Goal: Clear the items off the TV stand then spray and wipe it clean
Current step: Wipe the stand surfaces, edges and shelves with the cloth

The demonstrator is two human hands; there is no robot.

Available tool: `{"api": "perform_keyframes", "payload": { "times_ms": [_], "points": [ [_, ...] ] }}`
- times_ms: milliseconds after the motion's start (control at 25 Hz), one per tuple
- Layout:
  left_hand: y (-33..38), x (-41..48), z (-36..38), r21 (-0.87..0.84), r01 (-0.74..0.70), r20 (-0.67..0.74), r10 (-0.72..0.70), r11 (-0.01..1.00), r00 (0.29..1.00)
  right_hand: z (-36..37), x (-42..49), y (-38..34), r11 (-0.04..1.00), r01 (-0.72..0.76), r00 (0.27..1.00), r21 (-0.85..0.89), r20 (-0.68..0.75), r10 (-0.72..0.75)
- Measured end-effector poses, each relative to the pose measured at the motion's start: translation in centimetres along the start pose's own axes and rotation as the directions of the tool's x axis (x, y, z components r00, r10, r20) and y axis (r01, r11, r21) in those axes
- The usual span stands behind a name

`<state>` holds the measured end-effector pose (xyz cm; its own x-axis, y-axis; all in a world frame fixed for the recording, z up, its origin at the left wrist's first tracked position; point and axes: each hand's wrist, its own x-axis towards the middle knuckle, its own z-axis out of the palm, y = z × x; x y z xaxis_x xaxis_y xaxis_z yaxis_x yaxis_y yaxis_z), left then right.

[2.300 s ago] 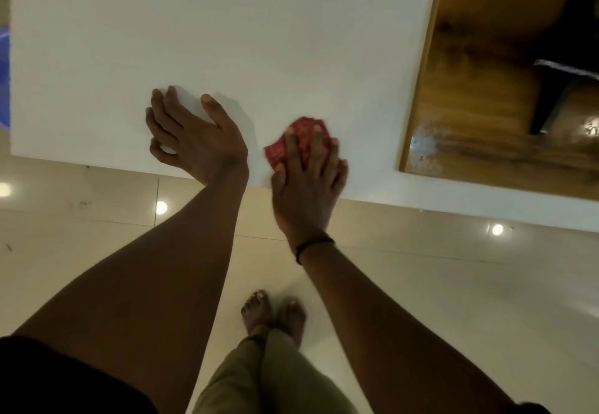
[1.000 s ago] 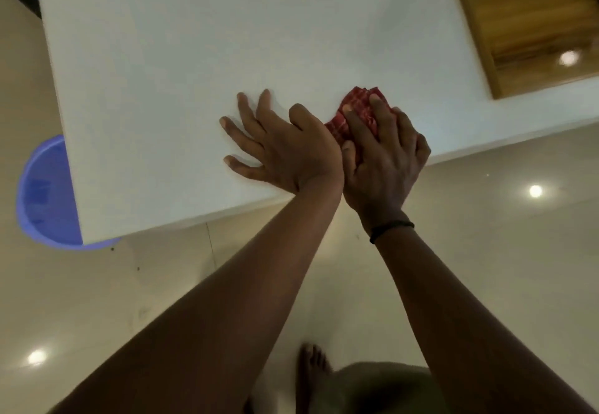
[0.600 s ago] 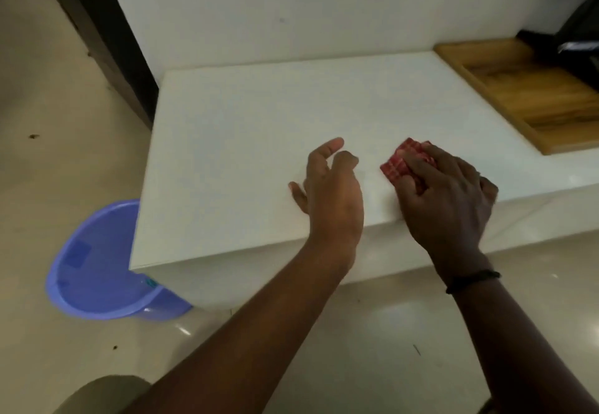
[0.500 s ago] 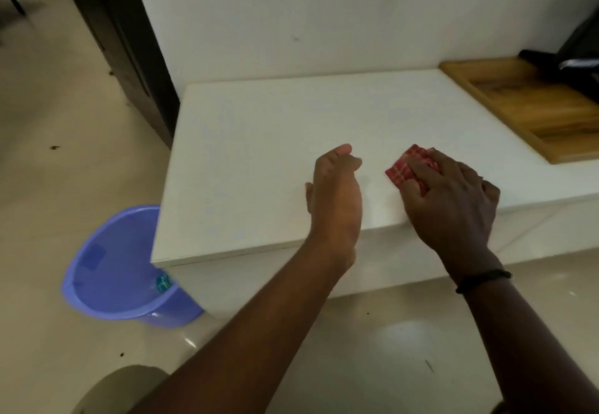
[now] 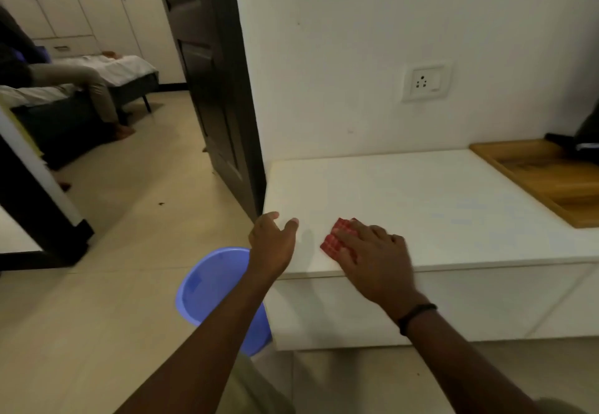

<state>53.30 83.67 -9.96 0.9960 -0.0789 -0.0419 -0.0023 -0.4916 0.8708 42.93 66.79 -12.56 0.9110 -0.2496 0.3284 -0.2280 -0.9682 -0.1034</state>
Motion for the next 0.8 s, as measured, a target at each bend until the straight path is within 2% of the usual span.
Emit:
{"api": "perform_keyframes", "payload": {
  "times_ms": [120, 200, 320, 440, 480, 600, 640, 680, 800],
  "points": [
    [-0.1, -0.9, -1.1, -0.109, 0.076, 0.059, -0.070, 0.991, 0.996, -0.1, 0.5, 1.1, 0.984, -0.178, 0.984, 0.005, -0.011, 0.178],
    [-0.4, -1.2, -1.6, -0.147, 0.096, 0.092, -0.083, 0.985, 0.992, 0.4, 1.3, -2.0, 0.979, -0.205, 0.978, -0.011, -0.043, 0.204],
    [-0.5, -1.6, -1.5, -0.212, 0.079, 0.078, -0.064, 0.974, 0.995, 1.0, 1.5, -7.6, 1.000, 0.006, 1.000, 0.021, 0.009, -0.006],
    [-0.8, -2.0, -1.6, -0.284, 0.072, 0.069, -0.055, 0.956, 0.996, 0.5, 2.2, -7.1, 0.989, 0.141, 0.987, 0.043, 0.069, -0.144],
    [-0.9, -2.0, -1.8, -0.290, 0.071, 0.073, -0.052, 0.954, 0.996, 0.3, 2.7, -5.9, 0.991, 0.123, 0.988, 0.055, 0.089, -0.127],
    [-1.0, -2.0, -2.2, -0.312, 0.091, 0.110, -0.060, 0.946, 0.992, 0.1, 3.9, -3.9, 0.992, -0.116, 0.989, 0.050, 0.098, 0.111],
    [-0.9, -1.9, -2.3, -0.347, 0.109, 0.112, -0.074, 0.931, 0.991, 0.2, 4.1, -4.8, 0.990, -0.140, 0.988, 0.034, 0.073, 0.137],
    [-0.8, -1.7, -2.3, -0.384, 0.121, 0.106, -0.087, 0.915, 0.991, 0.3, 3.8, -6.3, 0.994, -0.110, 0.993, 0.030, 0.044, 0.108],
    [-0.8, -1.8, -2.2, -0.417, 0.106, 0.081, -0.079, 0.903, 0.994, 0.8, 1.4, -9.1, 0.986, 0.139, 0.990, 0.091, 0.005, -0.140]
  ]
}}
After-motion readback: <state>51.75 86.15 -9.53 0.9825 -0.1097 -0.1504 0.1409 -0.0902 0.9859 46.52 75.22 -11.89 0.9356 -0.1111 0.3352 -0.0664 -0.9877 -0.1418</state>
